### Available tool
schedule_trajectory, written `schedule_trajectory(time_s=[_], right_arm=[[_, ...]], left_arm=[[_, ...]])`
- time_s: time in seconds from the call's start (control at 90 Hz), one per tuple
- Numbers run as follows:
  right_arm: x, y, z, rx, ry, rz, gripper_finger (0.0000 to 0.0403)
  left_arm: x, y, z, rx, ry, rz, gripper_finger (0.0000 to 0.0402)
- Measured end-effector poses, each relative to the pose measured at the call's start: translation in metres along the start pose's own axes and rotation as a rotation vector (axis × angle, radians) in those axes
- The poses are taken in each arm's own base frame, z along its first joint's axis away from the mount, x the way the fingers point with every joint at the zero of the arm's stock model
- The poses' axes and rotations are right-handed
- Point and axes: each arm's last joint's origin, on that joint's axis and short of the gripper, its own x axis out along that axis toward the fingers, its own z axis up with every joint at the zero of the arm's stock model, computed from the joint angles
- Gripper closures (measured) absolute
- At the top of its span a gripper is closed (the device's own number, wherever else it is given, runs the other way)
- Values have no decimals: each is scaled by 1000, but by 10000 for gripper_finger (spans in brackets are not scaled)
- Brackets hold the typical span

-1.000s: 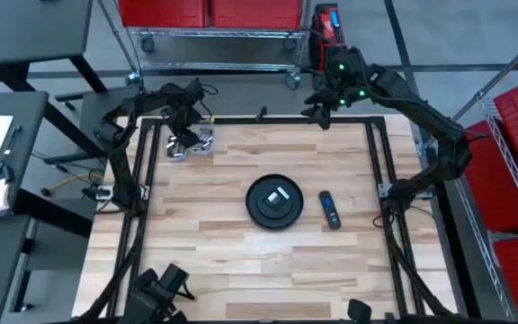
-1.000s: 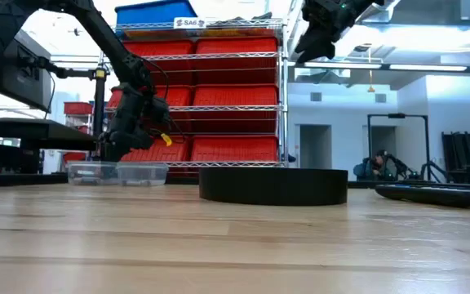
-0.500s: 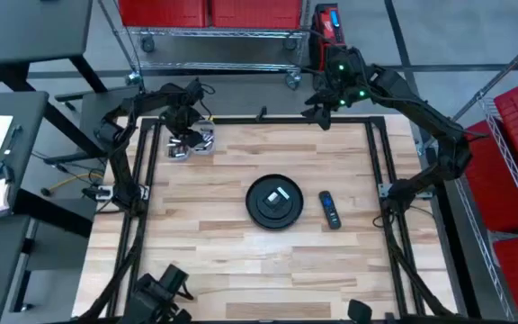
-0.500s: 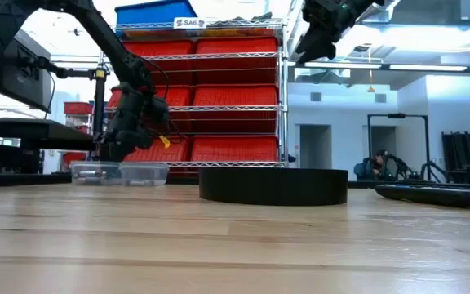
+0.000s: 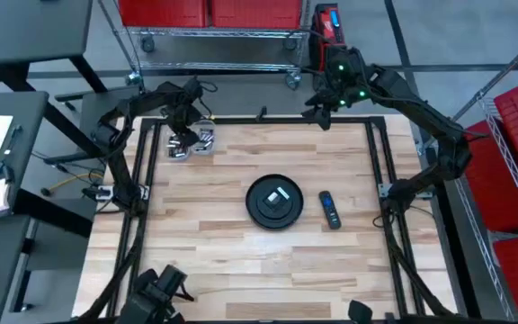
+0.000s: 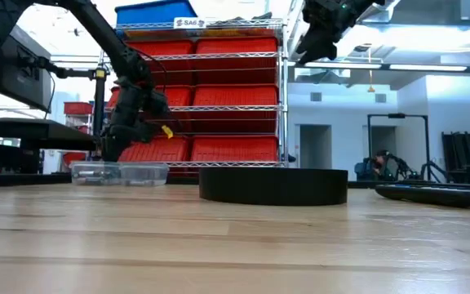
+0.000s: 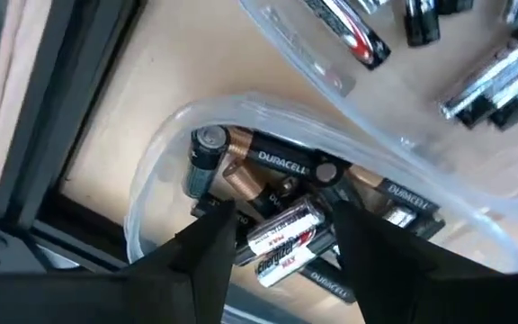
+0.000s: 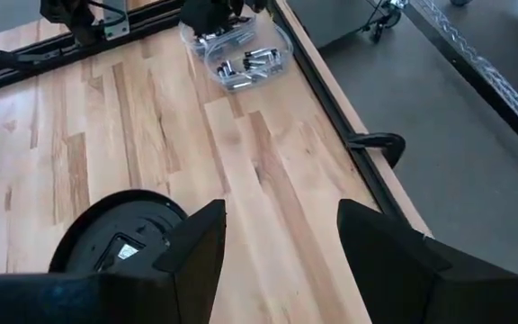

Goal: Insert battery
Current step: Insert the silver battery into the wall clock battery compartment

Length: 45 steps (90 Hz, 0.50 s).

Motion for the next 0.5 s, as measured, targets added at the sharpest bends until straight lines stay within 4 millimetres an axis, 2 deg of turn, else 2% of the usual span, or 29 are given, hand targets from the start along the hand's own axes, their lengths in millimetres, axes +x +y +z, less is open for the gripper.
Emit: schedule_trajectory(time_s=[0.233,0.5], right_arm=[[1,3,0,-5,5,9,198],[2,5,0,-9,5,14,198]], left_arm=[[6,-2,-4,107,35,23,233],[18,-7,-10,115,75,31,233]])
